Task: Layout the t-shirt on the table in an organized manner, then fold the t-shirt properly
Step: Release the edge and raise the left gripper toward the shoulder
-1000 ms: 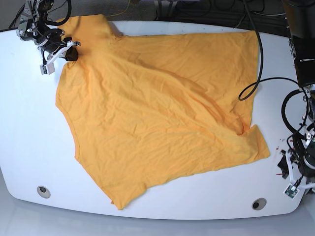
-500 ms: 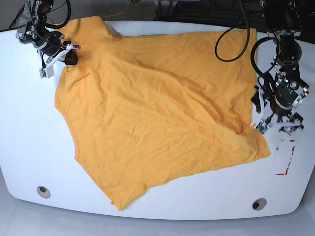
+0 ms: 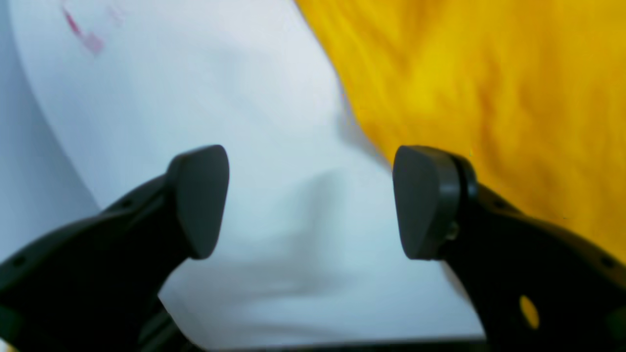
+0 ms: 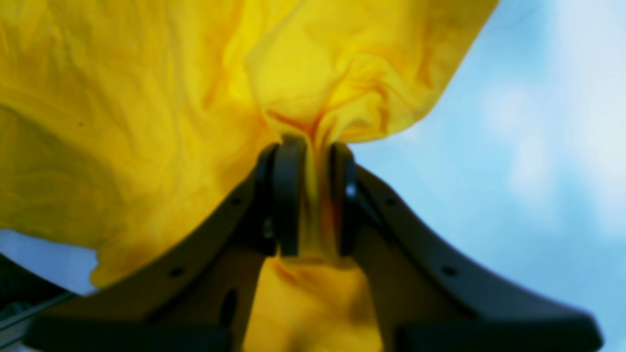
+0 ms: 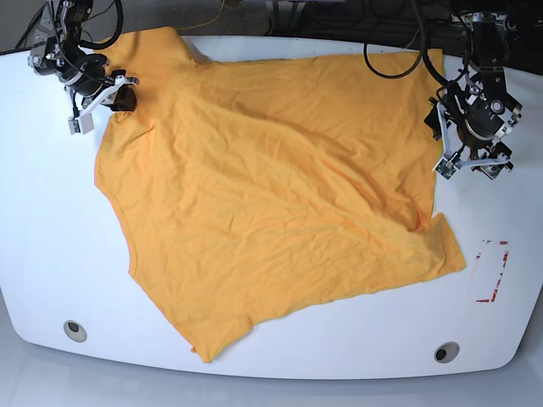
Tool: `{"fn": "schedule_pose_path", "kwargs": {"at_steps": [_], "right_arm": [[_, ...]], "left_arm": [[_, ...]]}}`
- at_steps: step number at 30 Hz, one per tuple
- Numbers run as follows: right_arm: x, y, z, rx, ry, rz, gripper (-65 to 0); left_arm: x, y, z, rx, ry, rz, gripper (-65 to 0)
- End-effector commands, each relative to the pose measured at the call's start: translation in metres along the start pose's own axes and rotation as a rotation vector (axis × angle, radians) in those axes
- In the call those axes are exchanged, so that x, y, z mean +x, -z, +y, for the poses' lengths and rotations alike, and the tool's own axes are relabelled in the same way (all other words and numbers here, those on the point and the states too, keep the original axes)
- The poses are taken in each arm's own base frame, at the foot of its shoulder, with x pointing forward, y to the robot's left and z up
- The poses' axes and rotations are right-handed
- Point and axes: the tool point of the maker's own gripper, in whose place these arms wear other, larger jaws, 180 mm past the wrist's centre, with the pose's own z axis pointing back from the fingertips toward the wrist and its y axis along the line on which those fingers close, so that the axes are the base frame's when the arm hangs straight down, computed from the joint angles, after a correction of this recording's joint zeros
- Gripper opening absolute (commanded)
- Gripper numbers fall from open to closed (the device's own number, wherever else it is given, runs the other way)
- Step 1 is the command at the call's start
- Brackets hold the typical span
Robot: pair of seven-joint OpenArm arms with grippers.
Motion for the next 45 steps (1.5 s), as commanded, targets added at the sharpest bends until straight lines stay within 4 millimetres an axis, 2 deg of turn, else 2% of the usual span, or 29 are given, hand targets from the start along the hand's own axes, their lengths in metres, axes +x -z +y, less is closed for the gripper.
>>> {"fn": "schedule_pose_path", "kwargs": {"at_steps": [1,9,14,20,24,28,34,40,45], "right_arm": [[0.013,-0.005,-0.001,0.002,-0.02,-0.034,-55.0],[0.015,-0.005,0.0,0.002,-0.021,-0.037,-51.3],[0.014,-0.004,-0.001,0.0,-0.02,-0.035,-51.0],[0.014,-0.004,-0.001,0.002,-0.024,-0.034,-53.9],[0.015,-0.006,-0.002,-0.002,-0.028,-0.036,-57.8],[0.015,-0.006,-0.003,-0.003,-0.029,-0.035,-57.7],[0.015,-0.006,-0.002,-0.002,-0.032,-0.033,-57.3],[0.015,-0.005,-0.002,0.0,-0.032,-0.032,-57.3],[0.015,-0.005,-0.002,0.0,-0.032,-0.032,-57.3]], "left_arm": [[0.007,-0.005,0.011,0.033,0.001,-0.028,-15.2],[-0.008,-0.009,0.025,0.072,-0.106,-0.011,-15.0],[-0.008,-0.019,0.046,0.136,-0.16,-0.068,-15.8],[0.016,-0.033,0.062,0.207,-0.269,-0.326,-15.8],[0.026,-0.04,0.062,0.222,-0.286,-0.433,-15.8],[0.038,-0.047,0.064,0.23,-0.276,-0.517,-16.2],[0.049,-0.055,0.055,0.221,-0.289,-0.63,-27.9],[0.034,-0.055,0.036,0.186,-0.286,-0.618,-28.3],[-0.002,-0.053,0.019,0.165,-0.315,-0.53,-28.3]]}}
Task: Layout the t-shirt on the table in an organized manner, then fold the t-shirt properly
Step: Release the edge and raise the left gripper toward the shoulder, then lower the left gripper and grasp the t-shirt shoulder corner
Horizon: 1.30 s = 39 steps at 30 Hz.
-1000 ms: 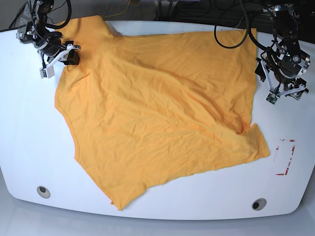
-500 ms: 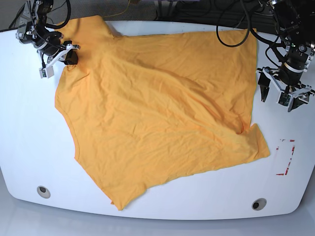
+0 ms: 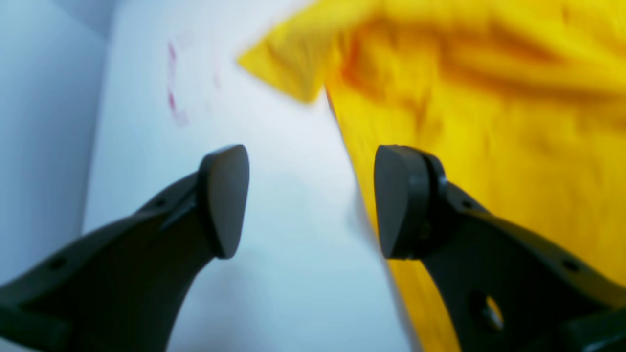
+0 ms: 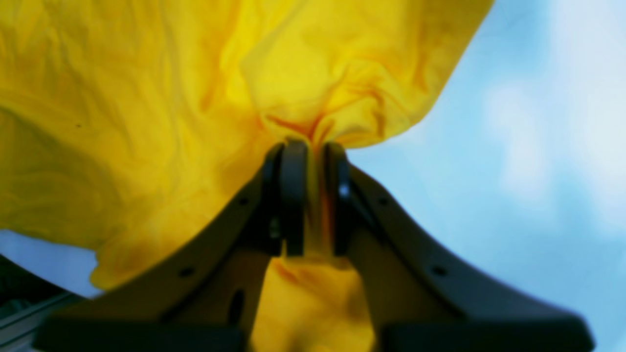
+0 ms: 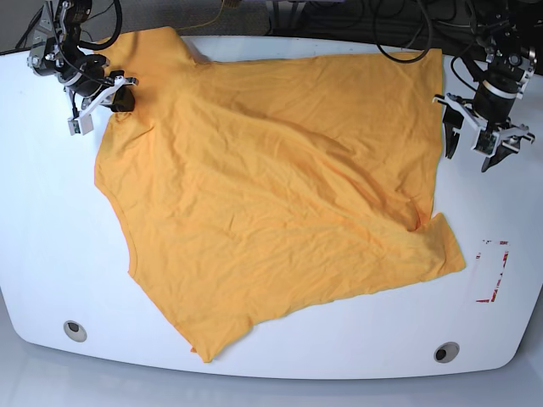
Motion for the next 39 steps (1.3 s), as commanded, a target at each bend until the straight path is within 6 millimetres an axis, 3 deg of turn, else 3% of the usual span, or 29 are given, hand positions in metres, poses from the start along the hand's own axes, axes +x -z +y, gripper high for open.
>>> {"fn": "schedule_pose_path", "kwargs": {"at_steps": [1,10,16,20,24,32,39], "right_arm": [[0.012,-0.005,-0.002,-0.002,-0.023,-0.029,-57.3],[0.012,-0.005,-0.002,-0.001,-0.024,-0.029,-57.3],[0.012,-0.005,-0.001,0.001,-0.023,-0.029,-57.3],[0.011,-0.004,0.0,0.003,-0.022,-0.028,-57.3],[0.011,-0.004,0.0,0.004,-0.024,-0.028,-57.3],[0.011,-0.005,0.004,0.025,-0.061,-0.026,-57.4],[0.011,-0.005,0.004,0.025,-0.061,-0.026,-57.4]], "left_arm": [[-0.007,-0.013,0.001,0.016,-0.014,0.007,-28.3],[-0.071,-0.058,-0.014,0.002,-0.063,0.195,-28.3],[-0.092,-0.085,-0.021,0.033,-0.173,0.24,-28.2],[-0.1,-0.095,-0.025,0.04,-0.207,0.262,-22.7],[-0.106,-0.1,-0.031,0.03,-0.219,0.283,-12.6],[-0.125,-0.105,-0.042,0.002,-0.276,0.398,-12.3],[-0.118,-0.098,-0.05,-0.071,-0.311,0.387,-13.5]]}}
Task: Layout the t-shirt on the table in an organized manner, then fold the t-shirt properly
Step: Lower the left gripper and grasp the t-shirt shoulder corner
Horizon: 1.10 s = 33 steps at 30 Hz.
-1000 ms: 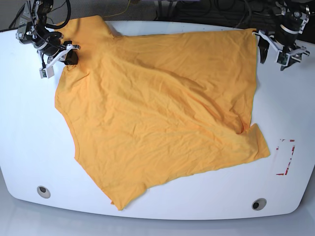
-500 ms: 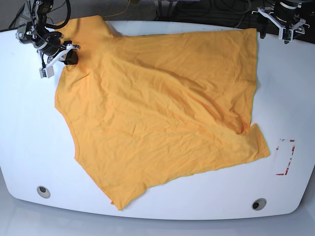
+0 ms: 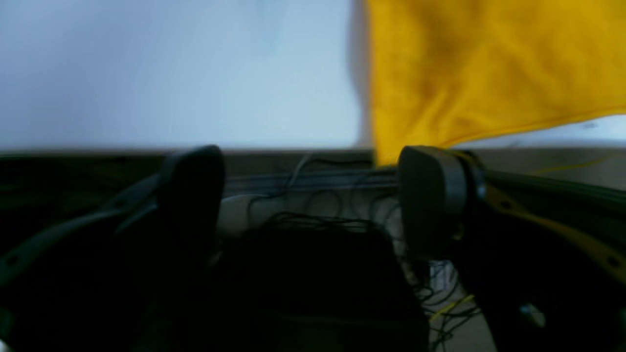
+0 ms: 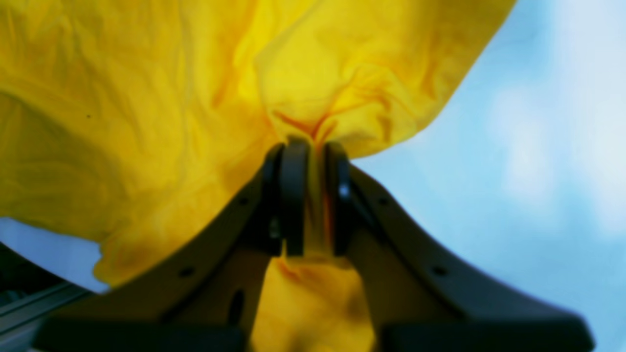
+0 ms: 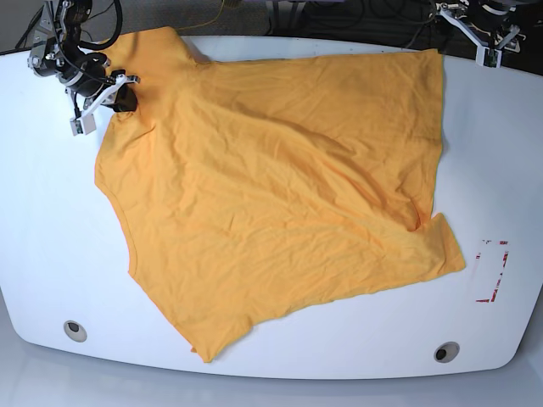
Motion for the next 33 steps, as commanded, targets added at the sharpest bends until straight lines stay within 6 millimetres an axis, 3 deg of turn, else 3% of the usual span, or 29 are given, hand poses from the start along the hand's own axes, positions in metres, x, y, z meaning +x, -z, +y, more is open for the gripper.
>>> {"fn": "schedule_pose_path", "kwargs": {"at_steps": [1,14,21,33], "right_arm": [[0.012,-0.005,-0.001,0.001,-0.029,-0.028,-57.6],[0.011,-0.005,-0.002,0.0,-0.027,-0.025,-57.6],[0.011,-0.005,-0.002,-0.001,-0.027,-0.026,-57.7],[0.011,-0.005,-0.002,0.0,-0.025,-0.026,-57.7]], "left_arm": [[0.007,-0.002,-0.002,-0.013,0.006,-0.024,-13.8],[0.004,0.013,-0.038,-0.125,0.012,-0.013,-14.0],[0.013,0.022,-0.043,-0.141,0.011,-0.034,-14.0],[0.013,0.034,-0.07,-0.194,0.101,0.0,-14.0]]}}
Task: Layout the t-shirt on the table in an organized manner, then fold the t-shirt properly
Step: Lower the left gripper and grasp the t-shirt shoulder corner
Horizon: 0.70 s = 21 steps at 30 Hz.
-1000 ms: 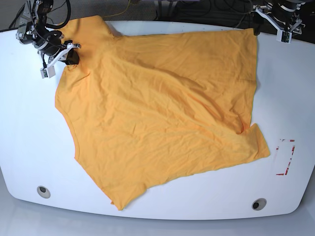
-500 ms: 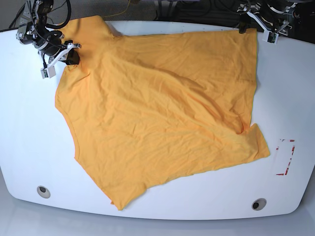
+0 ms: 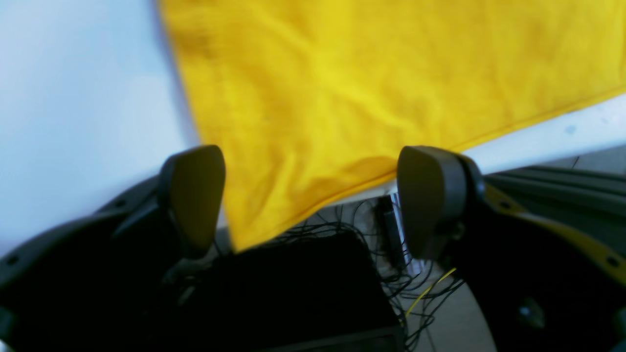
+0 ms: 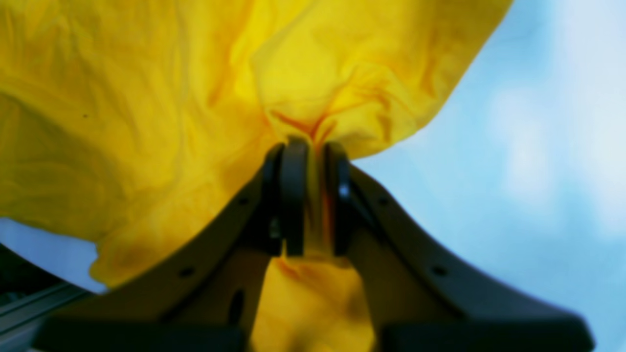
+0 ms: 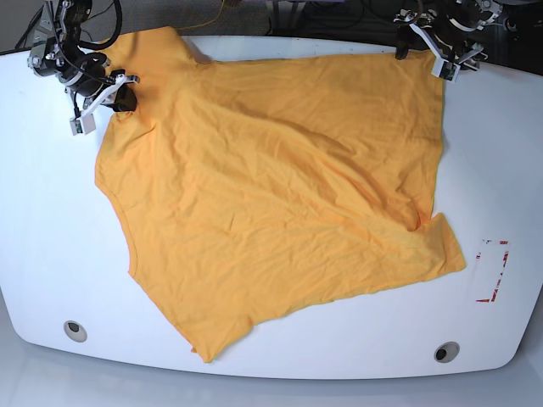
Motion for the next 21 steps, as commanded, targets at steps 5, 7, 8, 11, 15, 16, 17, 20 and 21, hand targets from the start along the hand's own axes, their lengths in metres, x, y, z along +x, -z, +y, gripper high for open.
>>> {"fn": "schedule_pose_path", "kwargs": {"at_steps": [5,7,8,11,15,16,17,20,21], "right_arm": [[0.01,-0.006,-0.003,-0.003,-0.024,-0.027,-57.7],[0.011,-0.006,-0.003,-0.004,-0.024,-0.028,-57.7],[0.011,-0.006,-0.003,-0.004,-0.024,-0.028,-57.7],[0.011,-0.007,-0.004,-0.005,-0.023,-0.029,-57.7],[0.011,-0.007,-0.004,-0.005,-0.023,-0.029,-57.7],[0.011,-0.007,-0.004,-0.005,-0.023,-0.029,-57.8],[0.011,-0.006,-0.003,-0.005,-0.022,-0.029,-57.8],[0.011,-0.006,-0.003,-0.005,-0.022,-0.029,-57.8],[0.011,-0.006,-0.003,-0.005,-0.022,-0.029,-57.8]], "left_arm": [[0.006,0.0,-0.004,-0.01,0.019,-0.021,-14.0],[0.006,0.0,-0.004,-0.009,0.018,-0.02,-14.0],[0.006,0.0,-0.003,-0.007,0.018,-0.02,-14.0],[0.006,-0.001,-0.001,-0.001,0.016,-0.019,-14.0],[0.003,-0.007,0.013,0.04,0.005,-0.019,-14.0],[0.003,-0.01,0.017,0.054,0.002,-0.018,-14.0],[0.002,-0.011,0.021,0.066,0.0,-0.016,-14.0],[-0.001,-0.017,0.034,0.103,-0.005,-0.011,-14.0],[-0.002,-0.019,0.038,0.114,-0.009,-0.01,-14.0]]}}
